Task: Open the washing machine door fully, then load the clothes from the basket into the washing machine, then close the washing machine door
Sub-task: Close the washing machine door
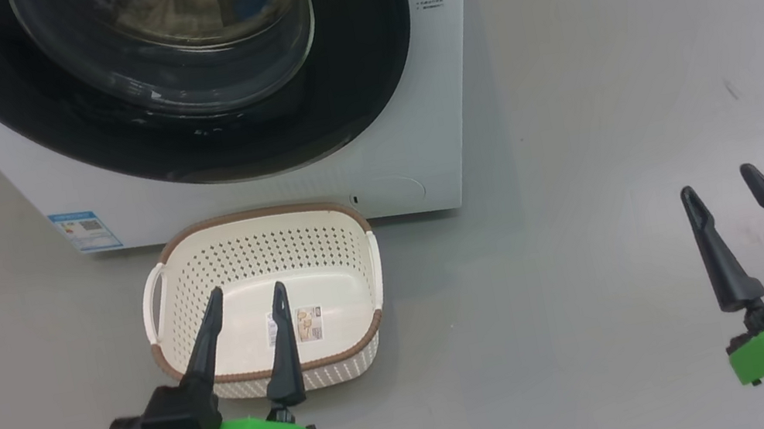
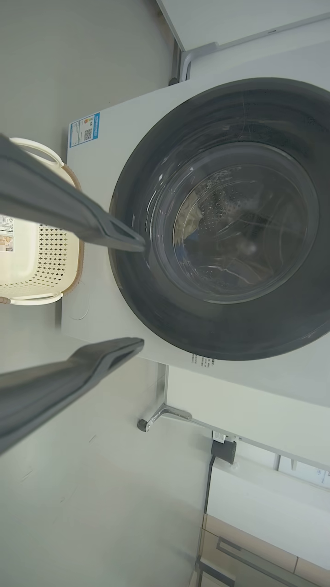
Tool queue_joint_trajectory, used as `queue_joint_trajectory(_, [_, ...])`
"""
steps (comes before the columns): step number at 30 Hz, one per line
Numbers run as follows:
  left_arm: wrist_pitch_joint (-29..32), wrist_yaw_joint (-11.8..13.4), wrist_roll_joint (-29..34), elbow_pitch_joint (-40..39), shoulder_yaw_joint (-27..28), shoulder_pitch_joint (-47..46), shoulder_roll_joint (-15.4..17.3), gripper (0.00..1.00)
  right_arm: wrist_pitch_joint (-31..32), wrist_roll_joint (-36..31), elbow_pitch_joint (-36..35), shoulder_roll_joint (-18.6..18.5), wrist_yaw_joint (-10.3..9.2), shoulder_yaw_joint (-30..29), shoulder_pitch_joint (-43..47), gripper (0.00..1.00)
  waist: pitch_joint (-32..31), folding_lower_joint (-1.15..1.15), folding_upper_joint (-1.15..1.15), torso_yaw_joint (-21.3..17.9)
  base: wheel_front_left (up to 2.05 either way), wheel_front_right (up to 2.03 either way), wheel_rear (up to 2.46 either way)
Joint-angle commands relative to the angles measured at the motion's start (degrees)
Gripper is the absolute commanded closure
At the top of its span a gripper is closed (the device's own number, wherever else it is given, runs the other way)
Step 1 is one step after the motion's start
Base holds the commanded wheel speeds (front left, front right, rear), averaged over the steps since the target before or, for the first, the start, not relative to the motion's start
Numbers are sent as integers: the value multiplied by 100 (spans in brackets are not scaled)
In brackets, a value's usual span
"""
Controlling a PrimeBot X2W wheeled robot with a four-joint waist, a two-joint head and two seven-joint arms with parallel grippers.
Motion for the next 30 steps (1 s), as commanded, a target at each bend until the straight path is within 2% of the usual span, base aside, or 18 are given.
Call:
queue_joint_trajectory(1, [-39, 50, 29, -196, 234, -90, 107, 0, 39, 92, -268, -33, 19, 14, -37, 0, -35, 0, 0, -44, 0, 0, 0])
queue_joint_trajectory(6, [-31, 101, 7, -217, 259, -1, 163, 0, 87, 208, -407, -32, 19, -150, 187, 0, -68, 0, 0, -96, 0, 0, 0])
queue_joint_trajectory(30, [-2, 247, -54, -325, 185, 86, 235, 0, 146, 257, -580, -32, 19, -184, 367, 0, -64, 0, 0, -74, 0, 0, 0])
